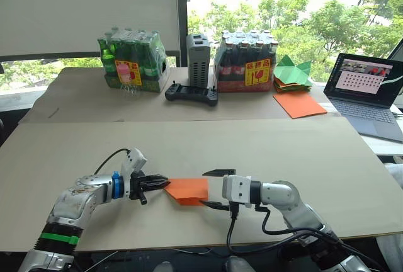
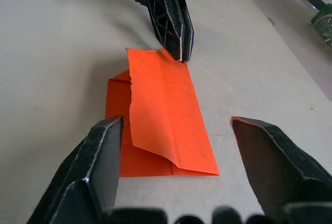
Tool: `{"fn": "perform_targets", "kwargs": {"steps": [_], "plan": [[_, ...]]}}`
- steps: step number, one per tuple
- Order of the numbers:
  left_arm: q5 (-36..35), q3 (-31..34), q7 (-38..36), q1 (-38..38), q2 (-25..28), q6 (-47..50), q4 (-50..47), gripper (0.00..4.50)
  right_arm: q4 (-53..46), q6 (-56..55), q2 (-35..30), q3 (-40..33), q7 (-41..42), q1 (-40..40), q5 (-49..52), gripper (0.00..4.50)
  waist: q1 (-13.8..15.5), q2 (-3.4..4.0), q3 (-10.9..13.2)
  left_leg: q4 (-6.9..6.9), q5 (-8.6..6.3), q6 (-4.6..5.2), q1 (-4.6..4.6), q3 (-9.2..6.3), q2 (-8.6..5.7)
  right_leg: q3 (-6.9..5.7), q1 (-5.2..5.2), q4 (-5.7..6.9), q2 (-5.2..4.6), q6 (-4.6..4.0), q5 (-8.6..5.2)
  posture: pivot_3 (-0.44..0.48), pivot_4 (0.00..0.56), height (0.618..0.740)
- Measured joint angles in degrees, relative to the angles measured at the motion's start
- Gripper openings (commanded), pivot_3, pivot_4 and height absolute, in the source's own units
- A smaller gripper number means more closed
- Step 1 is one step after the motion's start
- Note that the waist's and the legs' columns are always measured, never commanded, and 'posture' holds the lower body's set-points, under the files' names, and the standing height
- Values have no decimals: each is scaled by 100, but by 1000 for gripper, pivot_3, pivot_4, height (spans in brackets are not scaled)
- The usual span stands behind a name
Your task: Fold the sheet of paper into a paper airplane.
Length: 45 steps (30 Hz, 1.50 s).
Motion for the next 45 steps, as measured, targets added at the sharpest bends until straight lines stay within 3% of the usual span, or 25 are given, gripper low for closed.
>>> {"fn": "perform_targets", "kwargs": {"steps": [7, 15, 24, 32, 45], "plan": [[0, 5, 20, 15, 0, 0, -23, 953, 19, -133, 2, 2, 4, 0, -64, 220, 0, 0, 0, 0, 0, 0, 0, 0, 0, 0, 0, 0, 0, 0, 0, 0, 150, 740], [0, 16, 25, 27, 0, 0, -29, 953, 16, 47, 29, 27, 170, 3, 39, 220, 0, 0, 0, 0, 0, 0, 1, 0, 0, 0, 1, 0, 0, 0, 0, 0, 150, 740], [2, 24, 33, 29, 3, 2, -28, 953, -53, 2445, 508, -222, 412, -233, 1288, 220, -2, 1, 0, 0, 0, 0, 4, -2, 1, 0, 2, 2, 1, -1, 0, 0, 150, 740], [-1, 62, 84, 92, -3, 3, -95, 953, 8, 3906, 658, -568, 384, -666, 1975, 220, -7, 1, 0, 0, 0, 0, 3, -2, 2, -1, 2, 1, 2, -1, 0, 0, 150, 740], [-2, 119, 169, 182, -10, 11, -212, 953, 334, 4180, 761, -428, 135, -695, 1699, 220, -23, 2, -1, 0, 0, 1, 1, -1, 3, 0, -2, 2, 4, -1, 0, 0, 150, 740]]}}
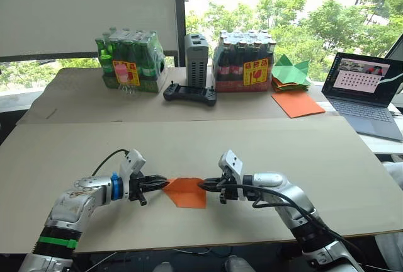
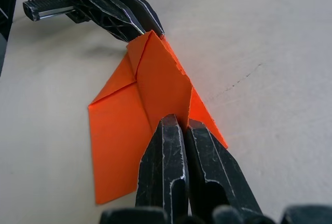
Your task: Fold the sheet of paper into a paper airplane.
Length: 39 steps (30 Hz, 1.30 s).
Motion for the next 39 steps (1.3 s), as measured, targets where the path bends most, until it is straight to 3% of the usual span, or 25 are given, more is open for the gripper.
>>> {"fn": "perform_targets", "kwargs": {"steps": [12, 21, 29, 35, 38, 39], "plan": [[-156, 353, 308, -16, -40, 390, 18, 953, 240, -323, 62, 248, -137, -179, -418, 220, -39, 1, -1, 0, 0, 0, 3, -1, 9, 0, 0, 2, 8, -3, 2, 0, 150, 740], [-912, 1054, 864, -594, -310, 1213, -467, 953, 234, -426, 37, 284, -118, -177, -464, 220, -43, 0, -1, 0, 0, 0, -7, -2, 9, 0, -9, 2, 7, -4, 3, 0, 150, 740], [-1100, 524, 735, -272, -177, 1435, -1517, 953, 230, -510, 48, 373, -136, -182, -495, 220, -96, 1, -1, -2, 0, 0, -6, -2, 9, 1, -10, 1, 8, -4, 3, 0, 150, 740], [-709, 81, 496, 63, 63, 972, -1564, 953, 230, -513, 47, 365, -170, -184, -518, 220, -88, 0, 0, -2, 0, 0, -7, -1, 10, 1, -11, 0, 9, -5, 2, 0, 150, 740], [-525, -1, 407, 69, 64, 674, -1423, 146, 220, -513, 47, 364, -177, -178, -519, 183, -88, 0, 0, -2, 0, 0, -8, 0, 9, 1, -11, -1, 8, -5, 2, 0, 150, 740], [-495, -8, 399, 69, 63, 636, -1392, 68, 217, -513, 47, 365, -179, -177, -519, 183, -90, 0, 0, -2, 0, 0, -8, 0, 10, 1, -11, -1, 9, -5, 2, 0, 150, 740]]}}
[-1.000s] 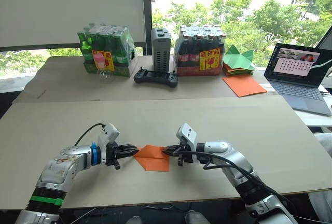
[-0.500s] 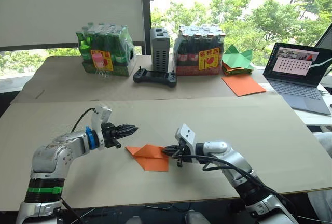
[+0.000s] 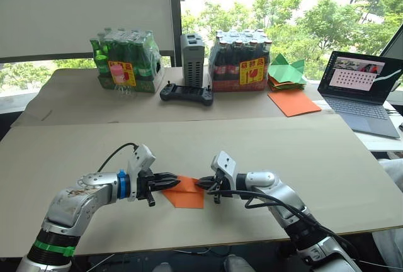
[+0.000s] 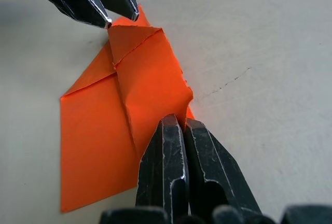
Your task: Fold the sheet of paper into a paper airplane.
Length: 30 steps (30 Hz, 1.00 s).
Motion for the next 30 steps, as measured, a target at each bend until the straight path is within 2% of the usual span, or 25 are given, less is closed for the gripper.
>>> {"fn": "perform_targets", "kwargs": {"steps": [10, 17, 30], "plan": [[132, -241, -172, -44, -5, -90, 135, 68, -41, 3, 1, -1, -47, 30, -5, 183, 1, 0, 0, 0, 0, 0, -3, 0, 0, 0, -1, 0, -1, 0, 0, 0, 150, 740], [514, -476, -241, -7, 40, -478, 272, 68, -106, 11, 1, 7, -122, 76, -5, 183, 2, 0, 0, 0, 0, 0, -3, 0, -1, 0, -2, 0, -1, 0, 0, 0, 150, 740], [682, -478, -236, 55, 38, -609, 515, 68, -255, 70, 0, 4, -205, 178, -3, 183, 7, 0, 0, 0, 0, 0, -5, 0, 0, 0, -4, -1, -1, 1, 0, 0, 150, 740]]}}
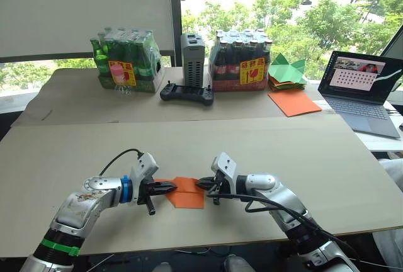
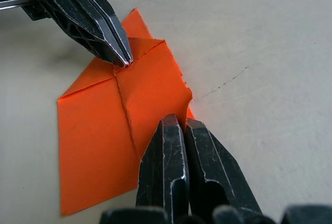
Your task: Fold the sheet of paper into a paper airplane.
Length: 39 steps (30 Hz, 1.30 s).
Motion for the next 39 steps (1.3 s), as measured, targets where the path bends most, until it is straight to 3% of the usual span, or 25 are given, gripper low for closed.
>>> {"fn": "perform_targets", "kwargs": {"steps": [7, 17, 22, 26, 32, 39], "plan": [[96, -6, -8, 125, -1, -230, 11, 68, -65, 76, -20, -1, -8, 14, -1, 183, 7, 0, 0, 0, -1, 1, 0, 0, 0, 0, 1, -1, 0, 0, 0, 0, 150, 740], [127, -16, 9, 175, -71, -341, 45, 0, -212, 240, 79, -267, -195, 127, 207, 3414, 30, 0, 0, 0, -1, 1, 0, 1, -2, 0, 1, -1, -2, 0, 0, 0, 150, 740], [127, -15, 7, 161, -88, -353, 76, 0, -496, 227, 394, -789, -505, 136, 509, 3414, 47, 1, 0, 0, -1, 3, -3, 0, 0, 0, -3, -2, -1, 0, 0, 0, 150, 740], [124, -35, -5, 125, -138, -367, 122, 0, -953, 236, 525, -948, -563, 276, 803, 2262, 88, 1, 0, 0, -2, 3, -4, 1, 0, 0, -2, -3, -1, 1, 0, 0, 150, 740], [127, -49, -18, 97, -138, -379, 166, 0, -1223, 237, 412, -643, -407, 582, 840, 128, 86, 1, 0, 0, -2, 3, -1, 2, 0, 0, -2, -2, -1, 1, 0, 0, 150, 740], [128, -67, -18, 85, -163, -414, 193, 0, -1193, 241, 435, -277, -624, 573, 587, 31, 94, 1, 0, 0, -2, 3, -1, 2, -1, 0, -1, -3, -1, 1, -1, 0, 150, 740]]}}
